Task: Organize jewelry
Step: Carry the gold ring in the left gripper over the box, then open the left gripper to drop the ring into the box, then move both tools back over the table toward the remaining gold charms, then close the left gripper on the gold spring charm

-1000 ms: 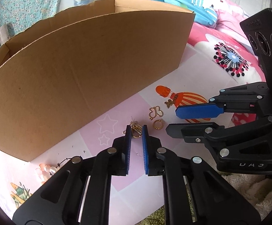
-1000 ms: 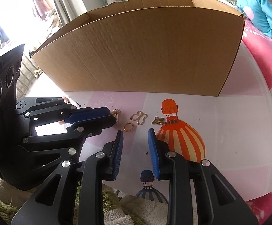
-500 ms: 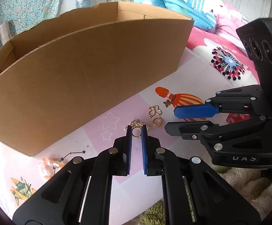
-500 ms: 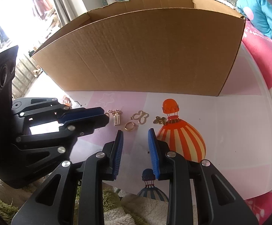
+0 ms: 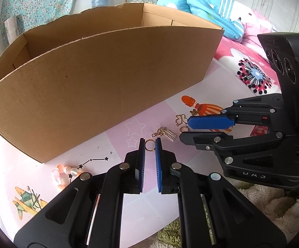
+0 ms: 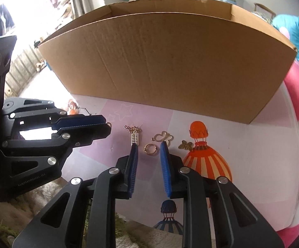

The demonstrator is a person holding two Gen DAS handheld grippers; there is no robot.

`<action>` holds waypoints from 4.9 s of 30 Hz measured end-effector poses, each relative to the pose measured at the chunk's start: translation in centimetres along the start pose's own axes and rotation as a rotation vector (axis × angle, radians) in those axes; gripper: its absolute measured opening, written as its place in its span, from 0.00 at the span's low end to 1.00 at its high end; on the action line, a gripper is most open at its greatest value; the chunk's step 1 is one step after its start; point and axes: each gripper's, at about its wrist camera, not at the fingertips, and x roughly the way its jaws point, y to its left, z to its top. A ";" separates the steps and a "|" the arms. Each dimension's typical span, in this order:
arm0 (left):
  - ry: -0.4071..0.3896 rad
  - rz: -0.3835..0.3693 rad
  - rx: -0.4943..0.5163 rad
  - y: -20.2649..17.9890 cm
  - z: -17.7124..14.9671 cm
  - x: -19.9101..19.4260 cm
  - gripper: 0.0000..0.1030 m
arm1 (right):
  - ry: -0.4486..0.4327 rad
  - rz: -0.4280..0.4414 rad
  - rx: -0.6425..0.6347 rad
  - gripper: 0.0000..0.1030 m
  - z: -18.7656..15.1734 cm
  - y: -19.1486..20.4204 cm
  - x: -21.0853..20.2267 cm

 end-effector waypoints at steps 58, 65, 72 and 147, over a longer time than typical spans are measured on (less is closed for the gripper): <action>0.404 -0.085 -0.109 12.0 18.4 7.3 0.08 | 0.396 0.177 -0.244 0.12 18.1 -3.2 5.2; 0.473 -0.073 -0.127 12.4 18.2 10.5 0.08 | 0.469 0.157 -0.246 0.13 17.8 -3.1 7.4; 0.488 -0.072 -0.124 11.7 18.1 11.2 0.14 | 0.462 0.157 -0.203 0.13 18.0 -3.4 7.3; 0.037 0.042 0.028 -2.3 1.7 1.6 0.27 | -0.098 -0.046 0.227 0.74 -1.1 -4.0 -3.3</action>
